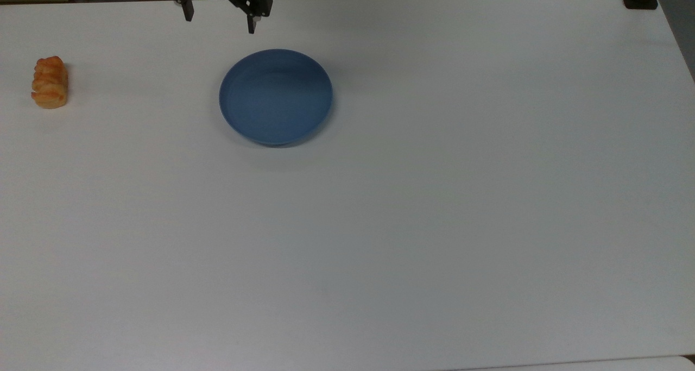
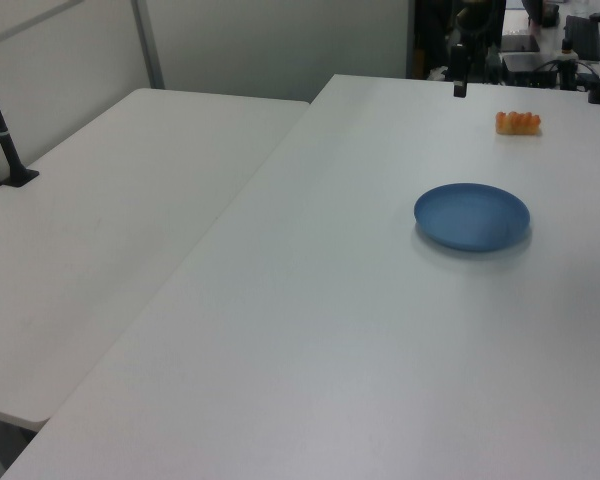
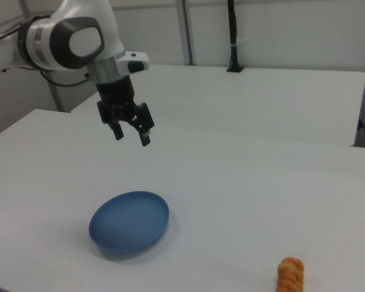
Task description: Put the bread on the table
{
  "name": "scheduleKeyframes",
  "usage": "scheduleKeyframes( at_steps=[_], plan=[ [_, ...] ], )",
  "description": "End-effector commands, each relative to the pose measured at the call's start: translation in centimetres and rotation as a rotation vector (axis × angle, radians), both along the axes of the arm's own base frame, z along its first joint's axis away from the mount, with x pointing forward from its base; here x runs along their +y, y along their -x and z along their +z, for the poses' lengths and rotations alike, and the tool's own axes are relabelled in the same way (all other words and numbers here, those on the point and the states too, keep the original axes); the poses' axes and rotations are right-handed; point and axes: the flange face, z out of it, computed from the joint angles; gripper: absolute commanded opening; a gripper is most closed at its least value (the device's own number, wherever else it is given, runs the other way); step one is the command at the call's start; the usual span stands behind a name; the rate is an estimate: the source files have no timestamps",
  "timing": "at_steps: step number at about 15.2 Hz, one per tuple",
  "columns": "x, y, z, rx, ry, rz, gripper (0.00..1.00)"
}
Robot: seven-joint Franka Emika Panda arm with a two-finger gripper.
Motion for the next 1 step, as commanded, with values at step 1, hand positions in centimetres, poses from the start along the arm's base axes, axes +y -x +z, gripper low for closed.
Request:
scheduleKeyframes(
  at_steps=[1],
  plan=[
    [1.36,0.67,0.89,0.009,-0.005,-0.002,1.00]
  ],
)
